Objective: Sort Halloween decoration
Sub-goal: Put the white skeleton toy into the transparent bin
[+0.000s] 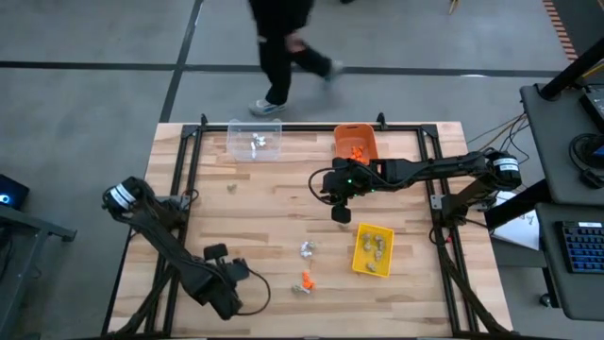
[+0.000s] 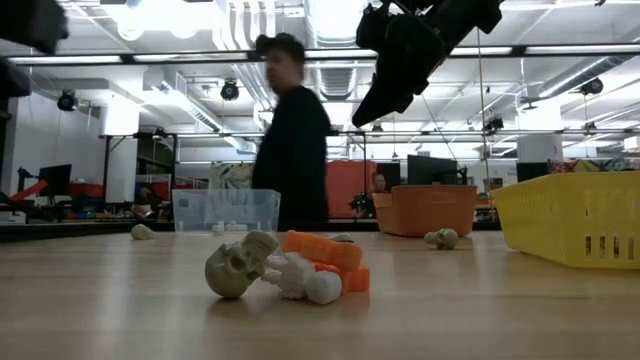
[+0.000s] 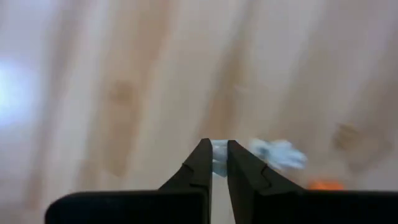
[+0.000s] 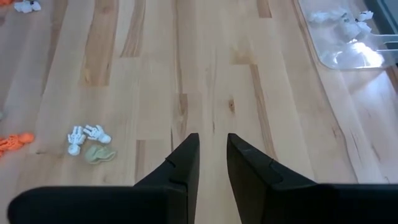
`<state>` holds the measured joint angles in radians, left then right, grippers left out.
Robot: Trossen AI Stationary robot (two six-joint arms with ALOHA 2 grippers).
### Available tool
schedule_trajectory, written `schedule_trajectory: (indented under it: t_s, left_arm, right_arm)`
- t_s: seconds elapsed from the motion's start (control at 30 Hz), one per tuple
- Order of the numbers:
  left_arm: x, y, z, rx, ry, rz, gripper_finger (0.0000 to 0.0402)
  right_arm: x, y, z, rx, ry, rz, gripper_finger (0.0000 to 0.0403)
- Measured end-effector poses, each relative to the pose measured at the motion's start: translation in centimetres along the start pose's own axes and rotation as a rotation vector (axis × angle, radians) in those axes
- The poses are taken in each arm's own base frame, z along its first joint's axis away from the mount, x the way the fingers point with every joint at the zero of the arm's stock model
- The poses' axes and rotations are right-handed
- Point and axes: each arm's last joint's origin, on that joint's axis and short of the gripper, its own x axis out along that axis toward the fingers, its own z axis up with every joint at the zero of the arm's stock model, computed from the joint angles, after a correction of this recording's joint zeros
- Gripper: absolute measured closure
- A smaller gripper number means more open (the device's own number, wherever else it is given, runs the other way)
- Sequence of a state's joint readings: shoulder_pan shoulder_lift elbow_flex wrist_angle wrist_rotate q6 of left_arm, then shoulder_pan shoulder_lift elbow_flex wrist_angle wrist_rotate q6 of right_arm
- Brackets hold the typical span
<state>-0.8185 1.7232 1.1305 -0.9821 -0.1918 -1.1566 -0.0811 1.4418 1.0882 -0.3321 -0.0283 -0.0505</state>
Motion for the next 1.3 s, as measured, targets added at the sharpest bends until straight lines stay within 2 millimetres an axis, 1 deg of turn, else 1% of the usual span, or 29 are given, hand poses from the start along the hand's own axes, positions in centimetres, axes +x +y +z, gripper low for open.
schedule_trajectory:
  t_s: [0.17, 0.27, 0.5, 0.77, 1.1, 1.2, 1.3]
  left_arm:
    - [-0.8, 1.9, 0.8, -0.081, -0.087, 0.127, 0.04]
    - [-1.1, 2.5, 1.5, -0.123, -0.142, 0.137, 0.04]
    - [-1.0, 3.1, 2.8, -0.198, -0.183, 0.143, 0.0401]
    - [-1.0, 3.3, 3.5, -0.22, -0.257, 0.16, 0.04]
    - [-1.0, 3.1, 3.5, -0.227, -0.26, 0.138, 0.0372]
    - [-0.9, 3.0, 3.4, -0.253, -0.212, 0.114, 0.0368]
    - [-0.9, 3.0, 3.1, -0.334, -0.128, 0.093, 0.036]
  right_arm:
    - [0.0, 0.0, 0.0, -0.002, -0.001, 0.0, 0.0326]
    - [0.0, 0.0, 0.0, -0.002, -0.001, 0.0, 0.0326]
    - [0.0, 0.0, 0.0, -0.002, -0.001, 0.0, 0.0335]
    - [0.0, 0.0, 0.0, -0.002, -0.001, 0.0, 0.0328]
    - [0.0, 0.0, 0.0, -0.003, -0.002, 0.0, 0.0333]
    - [0.0, 0.0, 0.0, -0.004, -0.002, 0.0, 0.0328]
    - [0.0, 0.0, 0.0, -0.003, -0.002, 0.0, 0.0325]
